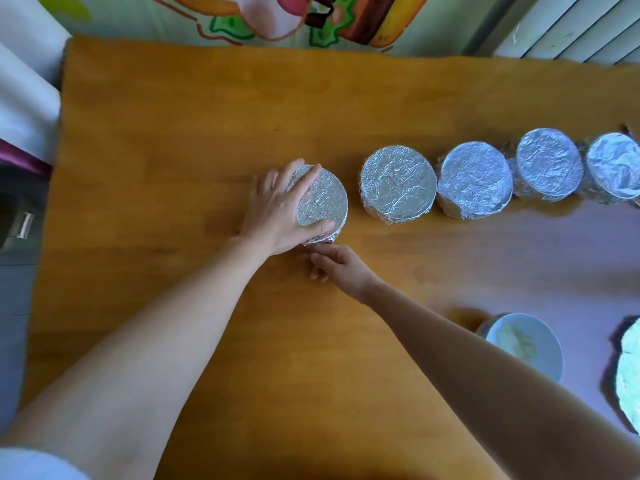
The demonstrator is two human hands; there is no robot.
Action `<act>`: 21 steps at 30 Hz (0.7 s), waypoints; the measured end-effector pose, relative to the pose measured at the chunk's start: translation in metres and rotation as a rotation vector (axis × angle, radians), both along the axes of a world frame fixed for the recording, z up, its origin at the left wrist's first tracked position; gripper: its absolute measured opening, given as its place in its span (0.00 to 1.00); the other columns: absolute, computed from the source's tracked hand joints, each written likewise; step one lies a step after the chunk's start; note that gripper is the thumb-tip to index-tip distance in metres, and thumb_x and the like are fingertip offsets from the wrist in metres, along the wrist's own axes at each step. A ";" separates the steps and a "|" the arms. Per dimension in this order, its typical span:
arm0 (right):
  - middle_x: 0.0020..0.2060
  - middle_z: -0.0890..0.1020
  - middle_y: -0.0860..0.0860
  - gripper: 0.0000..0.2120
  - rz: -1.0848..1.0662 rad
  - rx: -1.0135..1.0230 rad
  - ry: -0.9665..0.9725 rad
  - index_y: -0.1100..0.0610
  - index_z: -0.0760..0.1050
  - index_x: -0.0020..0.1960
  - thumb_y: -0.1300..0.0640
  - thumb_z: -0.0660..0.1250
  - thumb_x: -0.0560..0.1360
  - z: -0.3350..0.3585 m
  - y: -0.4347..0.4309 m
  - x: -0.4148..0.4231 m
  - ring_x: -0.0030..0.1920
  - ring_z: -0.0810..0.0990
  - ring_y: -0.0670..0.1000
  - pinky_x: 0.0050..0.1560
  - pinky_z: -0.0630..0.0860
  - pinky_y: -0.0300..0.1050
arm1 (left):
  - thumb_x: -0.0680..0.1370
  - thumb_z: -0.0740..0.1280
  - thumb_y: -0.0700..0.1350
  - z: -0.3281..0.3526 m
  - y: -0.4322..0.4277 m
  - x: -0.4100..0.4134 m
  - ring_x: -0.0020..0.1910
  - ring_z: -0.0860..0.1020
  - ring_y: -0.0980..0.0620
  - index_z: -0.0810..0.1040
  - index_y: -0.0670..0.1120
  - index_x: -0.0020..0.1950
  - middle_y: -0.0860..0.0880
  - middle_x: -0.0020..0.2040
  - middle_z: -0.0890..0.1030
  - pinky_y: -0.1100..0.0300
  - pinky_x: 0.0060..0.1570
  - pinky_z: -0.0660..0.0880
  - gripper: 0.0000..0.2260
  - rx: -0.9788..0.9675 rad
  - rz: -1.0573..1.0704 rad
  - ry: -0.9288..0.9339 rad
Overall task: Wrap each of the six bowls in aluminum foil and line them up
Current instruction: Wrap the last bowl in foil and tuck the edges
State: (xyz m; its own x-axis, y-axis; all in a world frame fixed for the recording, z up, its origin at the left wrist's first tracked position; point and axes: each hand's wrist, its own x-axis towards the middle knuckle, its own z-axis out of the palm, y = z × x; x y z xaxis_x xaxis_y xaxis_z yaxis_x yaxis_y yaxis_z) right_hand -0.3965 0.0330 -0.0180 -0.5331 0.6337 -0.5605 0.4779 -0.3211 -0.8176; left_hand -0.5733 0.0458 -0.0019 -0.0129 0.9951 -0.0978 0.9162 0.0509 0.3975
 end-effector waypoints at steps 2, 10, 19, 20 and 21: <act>0.43 0.82 0.58 0.13 -0.033 -0.062 -0.006 0.66 0.75 0.63 0.67 0.56 0.82 0.001 0.002 0.004 0.31 0.76 0.45 0.31 0.72 0.37 | 0.70 0.52 0.74 0.002 0.001 -0.001 0.73 0.61 0.43 0.58 0.56 0.80 0.51 0.79 0.59 0.36 0.70 0.58 0.42 -0.020 -0.008 -0.051; 0.44 0.82 0.56 0.08 -0.516 0.049 -0.094 0.55 0.73 0.54 0.63 0.59 0.78 0.007 0.007 0.019 0.40 0.80 0.51 0.42 0.78 0.48 | 0.76 0.53 0.64 0.004 -0.024 -0.001 0.76 0.55 0.56 0.60 0.49 0.79 0.47 0.78 0.56 0.51 0.77 0.54 0.34 0.095 0.597 -0.698; 0.78 0.59 0.44 0.28 -0.540 -0.107 0.167 0.46 0.49 0.80 0.40 0.47 0.83 0.020 -0.009 -0.020 0.76 0.59 0.44 0.77 0.54 0.46 | 0.75 0.54 0.64 0.011 -0.031 0.029 0.71 0.68 0.57 0.65 0.48 0.77 0.52 0.73 0.70 0.57 0.72 0.63 0.34 -0.084 0.958 -1.260; 0.78 0.60 0.44 0.30 -0.568 -0.132 0.162 0.45 0.51 0.80 0.36 0.48 0.81 0.019 -0.008 -0.024 0.76 0.60 0.44 0.78 0.54 0.48 | 0.73 0.54 0.65 0.009 -0.029 0.030 0.70 0.71 0.55 0.68 0.47 0.75 0.50 0.71 0.73 0.55 0.72 0.65 0.35 -0.082 0.991 -1.291; 0.77 0.62 0.44 0.34 -0.595 -0.161 0.151 0.44 0.53 0.80 0.31 0.50 0.77 0.015 -0.009 -0.027 0.76 0.61 0.45 0.78 0.54 0.49 | 0.73 0.54 0.65 0.002 -0.028 0.030 0.68 0.73 0.55 0.70 0.47 0.74 0.50 0.70 0.75 0.54 0.72 0.66 0.34 -0.071 1.012 -1.315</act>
